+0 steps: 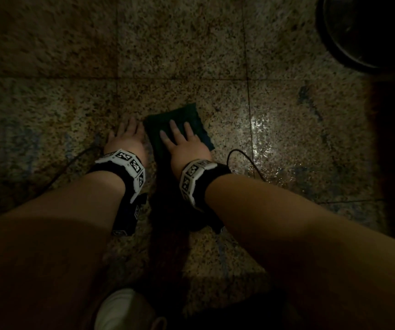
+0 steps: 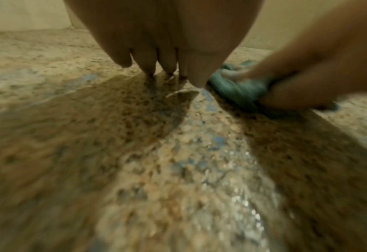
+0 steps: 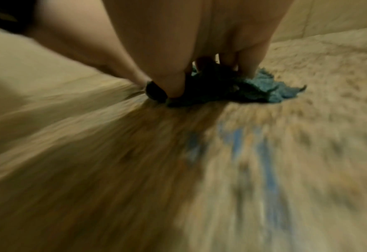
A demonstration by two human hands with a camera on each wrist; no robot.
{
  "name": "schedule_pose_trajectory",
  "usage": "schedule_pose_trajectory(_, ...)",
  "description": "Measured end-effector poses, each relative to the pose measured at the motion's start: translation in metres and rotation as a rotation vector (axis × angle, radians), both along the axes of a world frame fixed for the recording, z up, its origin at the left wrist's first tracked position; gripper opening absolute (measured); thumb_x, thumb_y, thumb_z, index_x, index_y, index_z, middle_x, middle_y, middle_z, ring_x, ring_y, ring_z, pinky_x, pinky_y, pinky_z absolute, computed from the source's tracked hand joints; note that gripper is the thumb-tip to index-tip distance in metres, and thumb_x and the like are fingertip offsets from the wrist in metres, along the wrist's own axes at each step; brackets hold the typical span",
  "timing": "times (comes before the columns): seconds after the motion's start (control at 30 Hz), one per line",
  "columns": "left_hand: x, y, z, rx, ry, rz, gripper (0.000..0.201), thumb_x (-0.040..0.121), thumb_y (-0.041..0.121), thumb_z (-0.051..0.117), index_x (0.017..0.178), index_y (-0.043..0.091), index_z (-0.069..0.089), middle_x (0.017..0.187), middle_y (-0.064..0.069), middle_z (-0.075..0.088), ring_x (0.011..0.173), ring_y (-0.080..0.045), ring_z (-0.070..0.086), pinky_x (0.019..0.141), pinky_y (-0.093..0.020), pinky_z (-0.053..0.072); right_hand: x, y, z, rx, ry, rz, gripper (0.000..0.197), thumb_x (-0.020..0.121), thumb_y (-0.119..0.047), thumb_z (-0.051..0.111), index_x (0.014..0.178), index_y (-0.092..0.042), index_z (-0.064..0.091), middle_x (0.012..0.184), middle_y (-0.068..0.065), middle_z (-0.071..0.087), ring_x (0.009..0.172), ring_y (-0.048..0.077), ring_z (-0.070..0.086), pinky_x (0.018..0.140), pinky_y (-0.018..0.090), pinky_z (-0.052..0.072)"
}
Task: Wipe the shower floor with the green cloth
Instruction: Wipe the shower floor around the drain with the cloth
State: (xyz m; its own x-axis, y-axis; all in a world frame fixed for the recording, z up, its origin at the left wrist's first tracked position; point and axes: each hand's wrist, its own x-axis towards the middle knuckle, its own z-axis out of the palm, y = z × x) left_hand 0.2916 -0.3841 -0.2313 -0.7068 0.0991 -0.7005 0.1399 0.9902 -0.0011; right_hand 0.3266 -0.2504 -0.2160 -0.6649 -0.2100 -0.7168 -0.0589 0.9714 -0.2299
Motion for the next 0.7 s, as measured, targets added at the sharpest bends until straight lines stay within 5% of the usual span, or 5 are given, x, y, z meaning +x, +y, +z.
schedule_pose_trajectory(0.3,-0.001,-0.028,0.002,-0.013,-0.01,0.088,0.067,0.1,0.031,0.038,0.151,0.027,-0.006,0.157,0.0,-0.016,0.145,-0.029,-0.008,0.118,-0.044,0.002,0.017,-0.003,-0.002,-0.018,-0.01,0.056,0.077,0.096,-0.013,0.043,0.151,-0.033,-0.006,0.155,-0.004,-0.026,0.144,0.028,-0.019,0.117,0.039,0.004)
schedule_pose_trajectory(0.5,-0.013,-0.025,0.004,-0.011,-0.091,0.115,0.068,0.1,0.019,0.04,0.151,0.025,-0.004,0.158,-0.002,-0.015,0.145,-0.031,-0.006,0.117,-0.043,0.002,-0.02,-0.02,0.0,-0.019,-0.011,0.016,0.077,0.096,-0.016,0.046,0.151,-0.033,-0.005,0.156,-0.004,-0.023,0.144,0.029,-0.018,0.117,0.041,0.005)
schedule_pose_trajectory(0.7,-0.003,-0.033,0.0,-0.017,0.0,0.136,0.068,0.099,0.018,0.04,0.152,0.016,-0.003,0.158,-0.001,-0.013,0.146,-0.024,-0.005,0.118,-0.04,0.004,-0.017,-0.021,0.006,-0.014,0.011,0.072,0.073,0.098,-0.012,0.042,0.152,-0.029,-0.004,0.157,-0.001,-0.021,0.145,0.029,-0.014,0.116,0.041,0.015)
